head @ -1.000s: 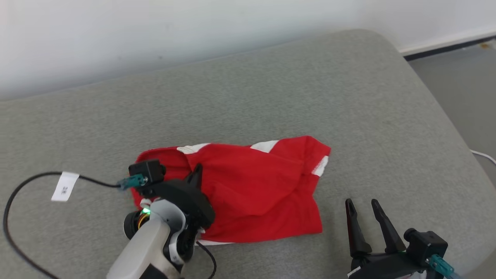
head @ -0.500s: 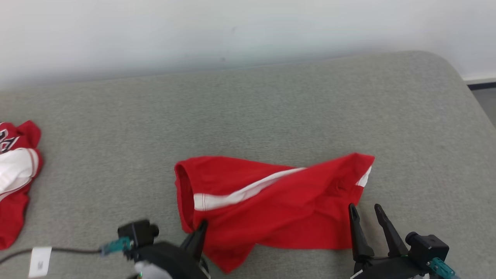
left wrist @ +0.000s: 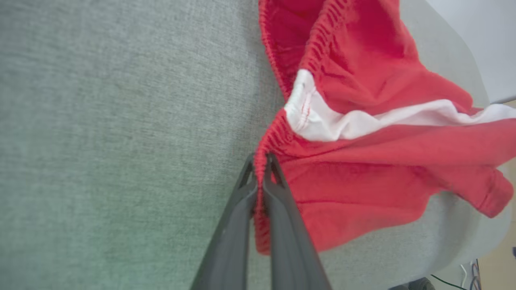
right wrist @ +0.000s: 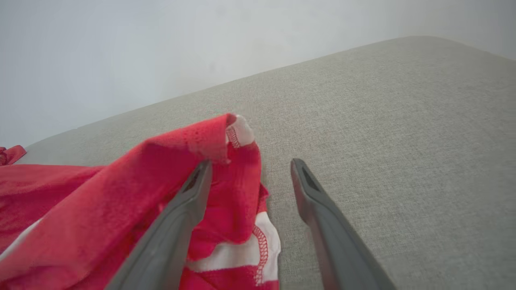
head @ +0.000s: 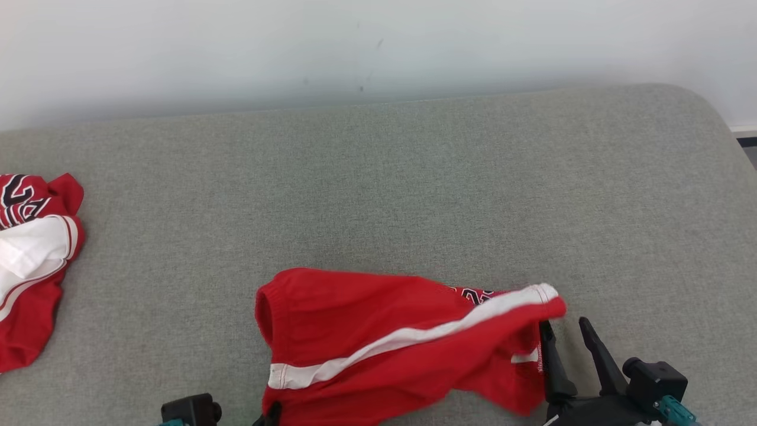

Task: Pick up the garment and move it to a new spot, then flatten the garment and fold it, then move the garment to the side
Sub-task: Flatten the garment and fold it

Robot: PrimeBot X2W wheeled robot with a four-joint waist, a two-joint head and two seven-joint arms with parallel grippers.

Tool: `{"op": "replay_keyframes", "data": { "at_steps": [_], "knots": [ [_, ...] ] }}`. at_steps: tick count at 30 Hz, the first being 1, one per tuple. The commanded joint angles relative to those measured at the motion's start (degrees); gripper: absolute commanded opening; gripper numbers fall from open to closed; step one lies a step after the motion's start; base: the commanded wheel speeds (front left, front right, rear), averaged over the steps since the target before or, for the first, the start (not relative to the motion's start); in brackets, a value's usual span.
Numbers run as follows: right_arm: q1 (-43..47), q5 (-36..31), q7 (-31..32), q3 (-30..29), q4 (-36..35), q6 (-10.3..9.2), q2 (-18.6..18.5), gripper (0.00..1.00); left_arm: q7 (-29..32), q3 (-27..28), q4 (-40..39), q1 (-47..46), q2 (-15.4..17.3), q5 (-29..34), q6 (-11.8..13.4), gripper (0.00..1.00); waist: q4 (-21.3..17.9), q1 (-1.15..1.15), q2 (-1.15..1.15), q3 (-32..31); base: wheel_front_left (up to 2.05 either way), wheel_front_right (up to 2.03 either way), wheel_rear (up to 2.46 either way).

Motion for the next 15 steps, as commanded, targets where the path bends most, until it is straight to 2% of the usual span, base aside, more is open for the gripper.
{"op": "replay_keyframes", "data": {
  "at_steps": [1,2,8,11,15],
  "knots": [
    [0.59,-0.54,-0.23,-0.67,0.81,-0.13,-0.02,1.00,-0.76,-0.07,0.36,0.20,-0.14,1.01,0.53,0.24,-0.24,0.01,0.00,-0.29,0.00,0.00,0.00],
    [0.66,-0.80,-0.23,-1.20,1.23,-0.13,-0.04,1.00,-1.05,-0.10,0.64,0.35,-0.25,1.09,0.64,1.00,-0.38,0.01,0.00,-0.45,0.00,0.00,0.00],
    [0.22,-1.79,-0.20,-4.61,2.49,-0.13,-0.04,1.00,-2.43,1.22,-0.49,1.44,-1.28,-0.87,0.55,1.00,-1.16,0.01,0.00,-1.17,0.00,0.00,0.00],
    [0.68,-2.06,1.08,-6.83,2.27,-0.13,-0.03,1.00,-3.01,3.16,-1.47,2.50,-0.42,-1.76,1.67,1.00,-1.29,0.01,0.00,-1.48,0.00,0.00,0.00],
    [1.11,-0.82,5.96,-9.96,0.84,-0.13,-0.03,1.00,-3.74,6.22,-3.90,3.45,2.16,-1.58,3.13,1.00,-1.14,0.01,0.00,-1.79,0.00,0.00,0.00]
  ]
}}
